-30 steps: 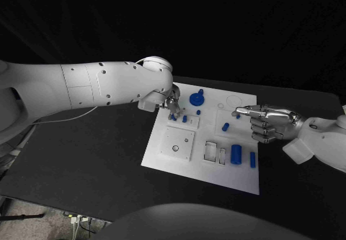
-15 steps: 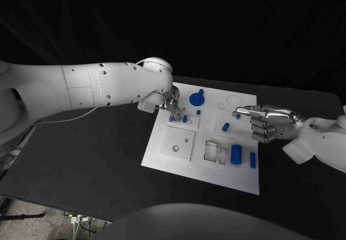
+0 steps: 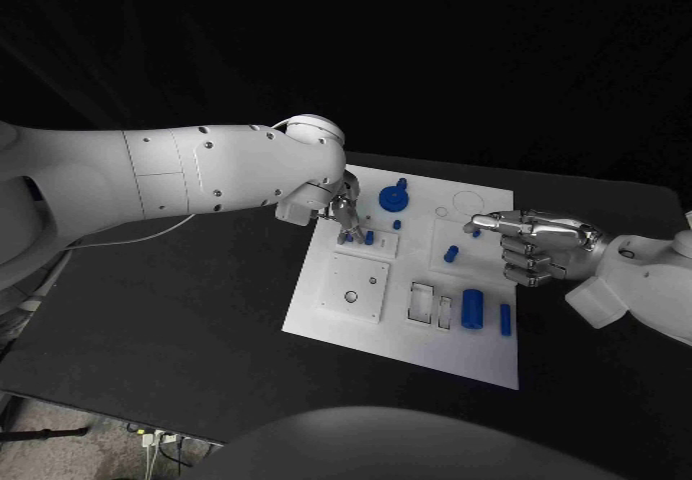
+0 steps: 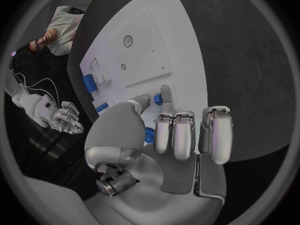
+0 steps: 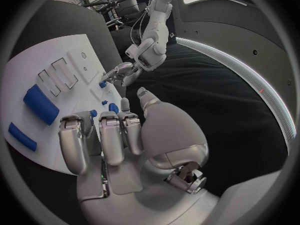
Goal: Assemble the parts on the task board
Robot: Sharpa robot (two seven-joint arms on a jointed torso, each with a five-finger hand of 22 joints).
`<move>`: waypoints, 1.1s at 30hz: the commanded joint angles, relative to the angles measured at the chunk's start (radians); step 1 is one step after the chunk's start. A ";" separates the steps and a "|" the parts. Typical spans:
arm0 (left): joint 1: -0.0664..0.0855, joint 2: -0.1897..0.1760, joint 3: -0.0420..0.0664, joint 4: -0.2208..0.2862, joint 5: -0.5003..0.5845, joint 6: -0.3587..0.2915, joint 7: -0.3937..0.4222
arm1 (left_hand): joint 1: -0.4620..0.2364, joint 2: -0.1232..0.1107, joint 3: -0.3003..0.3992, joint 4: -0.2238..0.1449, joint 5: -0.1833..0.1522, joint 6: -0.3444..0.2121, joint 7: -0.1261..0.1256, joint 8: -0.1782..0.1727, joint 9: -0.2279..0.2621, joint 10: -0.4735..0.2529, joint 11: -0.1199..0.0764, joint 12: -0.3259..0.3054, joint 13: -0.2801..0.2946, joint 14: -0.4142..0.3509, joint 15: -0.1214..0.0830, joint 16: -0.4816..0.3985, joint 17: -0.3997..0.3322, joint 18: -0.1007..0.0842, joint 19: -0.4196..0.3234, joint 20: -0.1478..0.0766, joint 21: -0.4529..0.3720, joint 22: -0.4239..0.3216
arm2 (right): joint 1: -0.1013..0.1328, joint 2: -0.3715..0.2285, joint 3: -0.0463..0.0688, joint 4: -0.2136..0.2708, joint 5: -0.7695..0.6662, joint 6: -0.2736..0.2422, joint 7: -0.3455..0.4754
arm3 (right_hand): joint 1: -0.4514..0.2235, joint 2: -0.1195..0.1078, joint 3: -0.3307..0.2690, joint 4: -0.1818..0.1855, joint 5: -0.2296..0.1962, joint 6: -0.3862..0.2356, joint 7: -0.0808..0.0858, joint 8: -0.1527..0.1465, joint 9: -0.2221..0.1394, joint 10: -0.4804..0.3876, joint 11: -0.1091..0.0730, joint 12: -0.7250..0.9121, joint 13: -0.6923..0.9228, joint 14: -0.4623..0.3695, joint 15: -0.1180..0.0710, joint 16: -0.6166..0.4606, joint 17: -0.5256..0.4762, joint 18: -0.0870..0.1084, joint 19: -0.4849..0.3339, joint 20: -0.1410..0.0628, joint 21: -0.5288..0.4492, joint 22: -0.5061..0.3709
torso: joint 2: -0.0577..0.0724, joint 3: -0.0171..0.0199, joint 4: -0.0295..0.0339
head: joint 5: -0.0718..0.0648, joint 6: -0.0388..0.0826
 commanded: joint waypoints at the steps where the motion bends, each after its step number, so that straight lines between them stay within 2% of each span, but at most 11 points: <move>1: -0.012 0.003 -0.007 -0.004 0.005 0.024 -0.140 | -0.013 0.009 -0.009 0.022 -0.007 -0.012 0.001 -0.005 0.003 0.105 0.010 0.003 0.263 0.104 0.009 0.002 0.264 -0.001 0.093 0.009 -0.004 0.255 | -0.001 0.000 0.000 0.000 0.001 0.017 0.005 | 0.010 0.000 0.000 -0.006 0.005 0.005 -0.003 0.000 -0.002 0.104 -0.004 0.003 0.260 0.104 -0.005 0.003 0.263 -0.006 0.106 -0.007 0.004 0.263 | 0.000 0.0001 -0.0001 | -0.001 0.000; 7: -0.014 0.004 -0.008 -0.010 0.002 0.025 -0.147 | -0.031 0.019 -0.032 0.039 -0.013 -0.030 0.006 -0.012 0.008 0.105 0.014 0.003 0.263 0.104 0.012 0.002 0.264 0.001 0.089 0.012 -0.012 0.252 | -0.002 -0.001 0.000 0.000 0.001 0.018 0.003 | 0.010 0.000 0.000 -0.006 0.005 0.005 -0.003 0.000 -0.002 0.104 -0.004 0.003 0.260 0.104 -0.005 0.003 0.263 -0.006 0.106 -0.007 0.004 0.263 | 0.000 0.0000 0.0008 | -0.002 0.000; 16: -0.016 0.004 -0.008 -0.011 -0.008 0.009 -0.144 | -0.060 0.046 -0.059 0.041 -0.014 -0.053 0.011 -0.009 0.023 0.105 0.020 0.003 0.263 0.104 0.018 0.002 0.264 0.003 0.086 0.017 -0.018 0.250 | -0.003 -0.001 0.000 0.000 0.001 0.020 0.002 | 0.010 0.000 0.000 -0.006 0.005 0.005 -0.003 0.000 -0.002 0.104 -0.004 0.003 0.260 0.104 -0.005 0.003 0.263 -0.006 0.106 -0.007 0.004 0.263 | 0.000 -0.0004 0.0007 | -0.002 0.000; 19: -0.016 0.000 -0.007 -0.008 -0.014 -0.017 -0.127 | -0.076 0.046 -0.079 0.041 -0.021 -0.046 0.008 0.009 0.039 0.105 0.019 0.003 0.263 0.104 0.017 0.002 0.264 0.001 0.089 0.017 -0.013 0.252 | -0.003 -0.002 0.000 0.000 0.001 0.021 0.002 | 0.011 0.000 0.000 -0.007 0.006 0.005 -0.003 -0.001 -0.002 0.104 -0.004 0.003 0.260 0.104 -0.005 0.003 0.263 -0.006 0.106 -0.007 0.004 0.263 | 0.001 -0.0009 0.0005 | -0.003 0.000; 22: -0.016 -0.006 -0.007 -0.005 -0.023 -0.045 -0.109 | -0.083 0.035 -0.104 0.040 -0.028 -0.043 0.004 0.034 0.063 0.105 0.015 0.003 0.263 0.104 0.015 0.002 0.264 0.000 0.092 0.016 -0.007 0.254 | -0.004 -0.004 0.000 0.000 0.001 0.021 0.002 | 0.011 0.000 0.000 -0.007 0.006 0.005 -0.003 -0.001 -0.002 0.104 -0.004 0.003 0.260 0.104 -0.005 0.003 0.263 -0.006 0.106 -0.007 0.004 0.263 | 0.000 -0.0009 0.0008 | -0.005 0.000; 29: -0.016 -0.016 -0.006 0.000 -0.029 -0.057 -0.093 | -0.054 0.027 -0.126 0.038 0.009 -0.057 0.000 0.065 0.096 0.105 0.012 0.003 0.263 0.104 0.012 0.002 0.264 0.000 0.091 0.013 -0.009 0.253 | -0.004 -0.006 0.000 0.002 0.001 0.021 0.001 | 0.011 0.000 0.000 -0.007 0.006 0.005 -0.003 -0.001 -0.002 0.104 -0.004 0.003 0.260 0.104 -0.005 0.003 0.263 -0.006 0.106 -0.007 0.004 0.263 | 0.001 -0.0001 0.0006 | -0.008 0.000; 30: -0.016 -0.019 -0.005 0.002 -0.030 -0.060 -0.089 | -0.039 0.024 -0.129 0.038 0.026 -0.061 -0.001 0.073 0.104 0.105 0.011 0.003 0.263 0.104 0.011 0.002 0.264 0.000 0.091 0.012 -0.009 0.253 | -0.004 -0.006 0.000 0.002 0.001 0.021 0.001 | 0.011 0.000 0.000 -0.007 0.006 0.005 -0.003 -0.001 -0.002 0.104 -0.004 0.003 0.260 0.104 -0.005 0.003 0.263 -0.006 0.106 -0.007 0.004 0.263 | 0.001 -0.0004 0.0010 | -0.009 0.000; 33: -0.016 -0.024 -0.004 0.006 -0.030 -0.073 -0.080 | -0.011 0.020 -0.132 0.036 0.050 -0.066 -0.003 0.085 0.115 0.105 0.010 0.003 0.263 0.104 0.010 0.002 0.264 0.000 0.091 0.011 -0.008 0.254 | -0.004 -0.006 0.000 0.002 0.001 0.021 0.001 | 0.011 0.000 0.000 -0.007 0.006 0.005 -0.003 -0.001 -0.002 0.104 -0.004 0.003 0.260 0.104 -0.005 0.003 0.263 -0.006 0.106 -0.007 0.004 0.263 | 0.001 -0.0007 0.0014 | -0.009 0.000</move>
